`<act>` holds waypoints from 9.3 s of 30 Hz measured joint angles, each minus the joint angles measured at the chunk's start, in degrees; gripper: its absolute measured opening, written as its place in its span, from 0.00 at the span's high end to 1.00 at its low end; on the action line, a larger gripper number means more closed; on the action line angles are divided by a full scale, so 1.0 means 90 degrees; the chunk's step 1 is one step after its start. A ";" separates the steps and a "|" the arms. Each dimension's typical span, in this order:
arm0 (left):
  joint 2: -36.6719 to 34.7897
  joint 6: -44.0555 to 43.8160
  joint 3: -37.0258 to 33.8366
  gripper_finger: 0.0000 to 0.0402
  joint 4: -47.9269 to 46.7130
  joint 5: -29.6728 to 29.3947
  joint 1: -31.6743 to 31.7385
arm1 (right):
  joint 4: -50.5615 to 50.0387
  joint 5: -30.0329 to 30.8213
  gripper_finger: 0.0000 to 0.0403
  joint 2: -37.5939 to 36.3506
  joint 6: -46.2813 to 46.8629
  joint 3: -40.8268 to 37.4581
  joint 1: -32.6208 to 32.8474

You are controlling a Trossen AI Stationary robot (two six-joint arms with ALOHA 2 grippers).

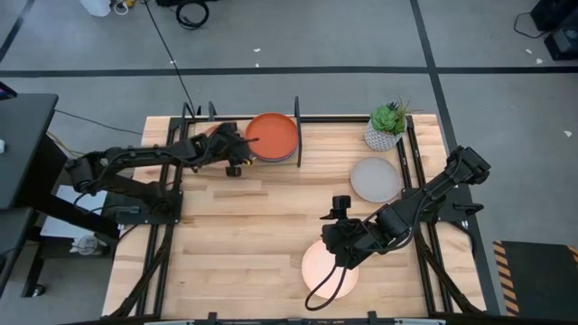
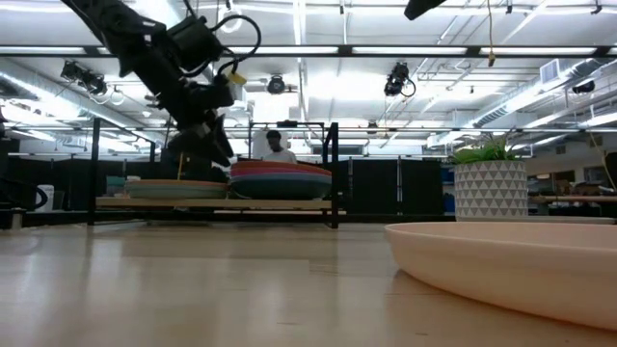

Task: Place and stack plates onto a shelf
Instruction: Stack the orange plate on top of the pink plate on the shelf, then stack the peach plate on top of the brown plate on the shelf

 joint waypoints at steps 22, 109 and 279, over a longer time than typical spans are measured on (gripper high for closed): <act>0.0085 -0.0801 -0.0069 0.56 0.0024 0.1897 0.0867 | 0.0071 -0.0002 0.42 0.0000 0.0015 0.0000 0.0001; 0.1692 -0.3736 0.0566 0.56 0.0884 0.0140 -0.4791 | 0.0475 -0.2501 0.43 -0.0010 0.2330 -0.1844 0.0107; -0.0187 -0.4682 -0.0055 0.63 -0.2023 -0.1142 -0.0558 | 0.0096 -0.1212 0.68 -0.0423 0.2344 -0.2069 0.0042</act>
